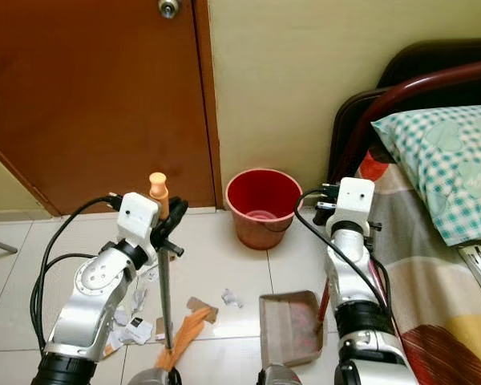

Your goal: Sweep floor

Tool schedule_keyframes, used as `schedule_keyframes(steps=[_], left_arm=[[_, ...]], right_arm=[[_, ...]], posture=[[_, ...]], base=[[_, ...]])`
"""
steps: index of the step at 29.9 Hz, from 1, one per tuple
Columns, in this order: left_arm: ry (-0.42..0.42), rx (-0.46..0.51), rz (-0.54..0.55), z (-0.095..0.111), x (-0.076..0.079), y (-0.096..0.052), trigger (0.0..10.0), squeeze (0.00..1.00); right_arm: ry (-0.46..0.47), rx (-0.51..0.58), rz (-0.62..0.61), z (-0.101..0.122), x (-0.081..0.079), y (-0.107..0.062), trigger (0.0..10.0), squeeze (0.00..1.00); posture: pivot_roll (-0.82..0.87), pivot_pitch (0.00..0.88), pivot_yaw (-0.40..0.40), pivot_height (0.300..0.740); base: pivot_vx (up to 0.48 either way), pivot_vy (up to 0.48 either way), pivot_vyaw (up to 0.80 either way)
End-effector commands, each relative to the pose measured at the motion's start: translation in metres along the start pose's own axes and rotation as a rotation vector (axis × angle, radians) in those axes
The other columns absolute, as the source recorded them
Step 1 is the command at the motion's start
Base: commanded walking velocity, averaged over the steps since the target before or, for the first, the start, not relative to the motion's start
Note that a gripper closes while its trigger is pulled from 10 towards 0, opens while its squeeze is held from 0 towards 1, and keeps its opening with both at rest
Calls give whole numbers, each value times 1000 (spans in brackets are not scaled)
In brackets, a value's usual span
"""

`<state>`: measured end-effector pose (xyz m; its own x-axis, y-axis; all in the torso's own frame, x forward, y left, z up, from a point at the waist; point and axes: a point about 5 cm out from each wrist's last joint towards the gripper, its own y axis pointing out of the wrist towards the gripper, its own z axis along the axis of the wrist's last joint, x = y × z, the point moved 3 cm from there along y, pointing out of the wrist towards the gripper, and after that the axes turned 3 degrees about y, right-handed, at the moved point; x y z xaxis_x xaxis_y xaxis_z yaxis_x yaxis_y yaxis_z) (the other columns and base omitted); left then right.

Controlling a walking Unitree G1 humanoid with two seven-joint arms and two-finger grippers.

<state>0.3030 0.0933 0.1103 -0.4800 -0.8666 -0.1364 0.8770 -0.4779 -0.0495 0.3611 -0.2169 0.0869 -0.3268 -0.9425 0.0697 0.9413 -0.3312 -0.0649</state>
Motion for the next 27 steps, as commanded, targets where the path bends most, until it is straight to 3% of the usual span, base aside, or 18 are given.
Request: schedule_keyframes(steps=[1, 9, 14, 19, 24, 27], left_arm=[[-139, 64, -24, 12, 20, 9, 10000, 0], [-140, 200, -13, 43, 30, 26, 10000, 0], [38, 278, 73, 58, 14, 25, 10000, 0], [117, 317, 228, 64, -13, 20, 10000, 0], [146, 323, 281, 67, -29, 19, 10000, 0], [155, 307, 282, 63, -31, 17, 10000, 0]], right_arm=[[5, 41, 17, 11, -13, 2, 10000, 0], [33, 43, 55, 11, -29, 0, 10000, 0], [31, 34, 56, 5, -28, -2, 10000, 0], [32, 27, 59, 3, -27, -2, 10000, 0], [32, 25, 68, 3, -28, -2, 10000, 0], [31, 22, 70, 2, -27, -1, 10000, 0]], posture=[[25, 91, -6, 740], [14, 85, -12, 740], [9, 81, -13, 740], [10, 78, -16, 740], [11, 75, -25, 740], [11, 75, -25, 740]], base=[[0, 0, 0], [0, 0, 0], [0, 0, 0], [0, 0, 0], [0, 0, 0], [0, 0, 0]])
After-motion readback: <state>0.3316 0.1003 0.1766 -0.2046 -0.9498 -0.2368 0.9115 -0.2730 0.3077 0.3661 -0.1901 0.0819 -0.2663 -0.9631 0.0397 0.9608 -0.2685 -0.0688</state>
